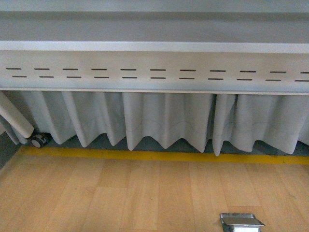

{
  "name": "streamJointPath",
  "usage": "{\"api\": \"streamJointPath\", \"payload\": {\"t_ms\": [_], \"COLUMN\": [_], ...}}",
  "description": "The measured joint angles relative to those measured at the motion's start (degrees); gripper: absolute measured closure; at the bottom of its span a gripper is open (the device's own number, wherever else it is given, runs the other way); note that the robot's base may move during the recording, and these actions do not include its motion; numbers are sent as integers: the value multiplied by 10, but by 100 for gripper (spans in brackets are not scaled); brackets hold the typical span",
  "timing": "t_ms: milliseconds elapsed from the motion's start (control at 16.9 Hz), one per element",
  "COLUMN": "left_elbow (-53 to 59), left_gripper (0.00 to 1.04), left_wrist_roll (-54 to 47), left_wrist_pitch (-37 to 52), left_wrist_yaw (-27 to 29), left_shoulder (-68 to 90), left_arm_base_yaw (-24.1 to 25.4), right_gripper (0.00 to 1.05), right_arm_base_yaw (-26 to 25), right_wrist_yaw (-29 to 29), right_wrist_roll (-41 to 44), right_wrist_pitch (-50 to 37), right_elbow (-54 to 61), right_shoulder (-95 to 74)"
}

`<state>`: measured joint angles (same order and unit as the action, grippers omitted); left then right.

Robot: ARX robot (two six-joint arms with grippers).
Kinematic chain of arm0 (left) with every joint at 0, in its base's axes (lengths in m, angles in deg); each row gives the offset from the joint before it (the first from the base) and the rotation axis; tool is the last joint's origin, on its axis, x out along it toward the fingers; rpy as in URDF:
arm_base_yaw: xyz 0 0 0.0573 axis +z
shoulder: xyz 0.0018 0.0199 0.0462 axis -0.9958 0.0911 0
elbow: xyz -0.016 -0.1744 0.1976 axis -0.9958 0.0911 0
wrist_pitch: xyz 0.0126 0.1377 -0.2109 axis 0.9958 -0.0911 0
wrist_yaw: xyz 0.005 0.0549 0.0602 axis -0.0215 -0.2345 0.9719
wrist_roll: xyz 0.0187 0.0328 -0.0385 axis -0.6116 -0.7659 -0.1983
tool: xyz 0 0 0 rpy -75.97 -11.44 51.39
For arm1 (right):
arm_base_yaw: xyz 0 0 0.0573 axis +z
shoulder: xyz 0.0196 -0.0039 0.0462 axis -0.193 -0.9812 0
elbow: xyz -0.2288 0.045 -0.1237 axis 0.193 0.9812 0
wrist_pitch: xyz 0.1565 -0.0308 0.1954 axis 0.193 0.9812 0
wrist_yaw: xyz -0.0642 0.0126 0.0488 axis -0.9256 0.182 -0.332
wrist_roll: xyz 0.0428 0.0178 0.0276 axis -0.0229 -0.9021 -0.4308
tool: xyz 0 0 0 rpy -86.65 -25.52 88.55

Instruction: Open oven

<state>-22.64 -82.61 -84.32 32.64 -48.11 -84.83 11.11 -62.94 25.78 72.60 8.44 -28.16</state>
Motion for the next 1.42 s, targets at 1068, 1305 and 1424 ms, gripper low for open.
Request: {"api": "streamJointPath", "payload": {"t_ms": [1068,1305,1424], "left_elbow": [0,0,0], "left_gripper": [7,7,7], "left_wrist_roll": [0,0,0], "left_wrist_pitch": [0,0,0], "left_wrist_yaw": [0,0,0], "left_shoulder": [0,0,0], "left_arm_base_yaw": [0,0,0], "right_gripper": [6,6,6], "right_arm_base_yaw": [0,0,0], "right_wrist_yaw": [0,0,0], "right_wrist_roll": [0,0,0], "right_wrist_pitch": [0,0,0], "right_elbow": [0,0,0], "right_shoulder": [0,0,0]}}
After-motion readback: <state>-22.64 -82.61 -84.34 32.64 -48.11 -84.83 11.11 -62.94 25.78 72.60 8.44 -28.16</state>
